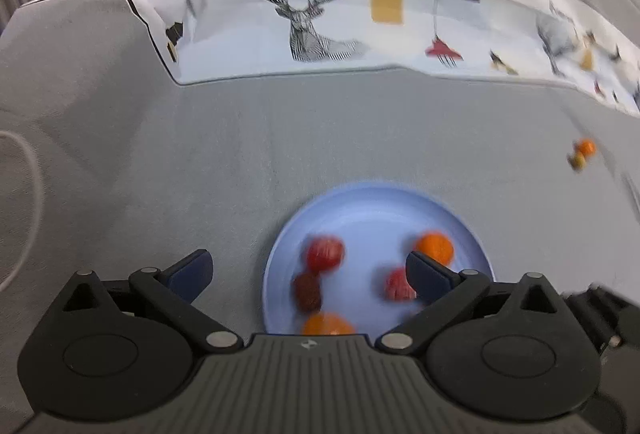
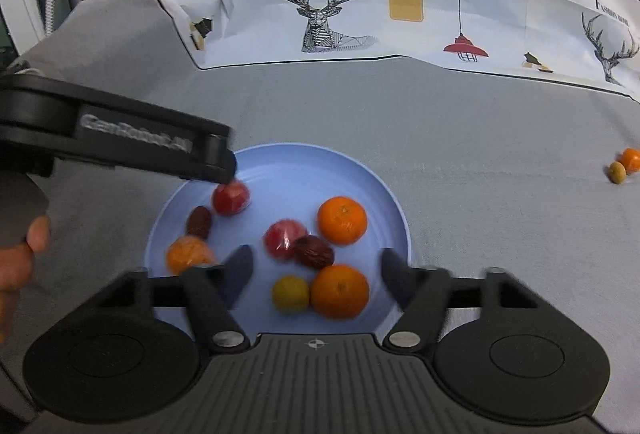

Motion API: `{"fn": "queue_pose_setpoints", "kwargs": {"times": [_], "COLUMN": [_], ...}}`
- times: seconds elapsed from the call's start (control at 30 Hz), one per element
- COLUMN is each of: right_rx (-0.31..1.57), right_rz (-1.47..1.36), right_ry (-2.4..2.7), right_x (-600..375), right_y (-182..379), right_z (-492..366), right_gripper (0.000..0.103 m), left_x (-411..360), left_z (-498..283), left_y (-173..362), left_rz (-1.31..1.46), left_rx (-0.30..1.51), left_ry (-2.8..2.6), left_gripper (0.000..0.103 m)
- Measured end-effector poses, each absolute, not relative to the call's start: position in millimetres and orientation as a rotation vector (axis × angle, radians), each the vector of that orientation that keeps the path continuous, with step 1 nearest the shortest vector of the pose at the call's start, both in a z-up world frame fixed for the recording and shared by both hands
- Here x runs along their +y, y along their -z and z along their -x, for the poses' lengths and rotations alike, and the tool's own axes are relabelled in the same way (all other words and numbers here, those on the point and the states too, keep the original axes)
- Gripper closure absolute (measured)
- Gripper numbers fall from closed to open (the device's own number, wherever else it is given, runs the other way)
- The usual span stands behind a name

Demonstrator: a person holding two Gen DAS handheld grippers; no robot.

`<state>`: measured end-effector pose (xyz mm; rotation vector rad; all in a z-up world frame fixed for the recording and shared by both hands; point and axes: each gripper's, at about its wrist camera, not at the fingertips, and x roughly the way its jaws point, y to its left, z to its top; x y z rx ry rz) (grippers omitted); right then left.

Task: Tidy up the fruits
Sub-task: 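Open both tools to drop the red dates onto the plate, then move both tools toward the last mandarin and yellow fruit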

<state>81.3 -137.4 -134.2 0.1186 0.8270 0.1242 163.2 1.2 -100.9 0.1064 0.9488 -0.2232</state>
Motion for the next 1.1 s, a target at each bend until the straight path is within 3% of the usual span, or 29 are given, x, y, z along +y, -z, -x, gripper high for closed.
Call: {"fn": "queue_pose_setpoints", "kwargs": {"times": [0.17, 0.47, 1.1], "right_rx": [0.876, 0.755, 0.589], "right_rz": [-0.156, -0.151, -0.112], "right_ry": [-0.135, -0.113, -0.057], "right_x": [-143, -135, -142], "right_y": [121, 72, 29], "right_z": [-26, 59, 125], "right_gripper": [0.012, 0.007, 0.005], "left_x": [22, 51, 31], "left_z": [-113, -26, 40], "left_y": [95, 64, 9], "left_rz": [-0.123, -0.099, -0.12], "left_rx": [1.028, 1.019, 0.85], "left_ry": [0.165, 0.123, 0.194], "left_gripper": [0.0, 0.0, 0.0]}}
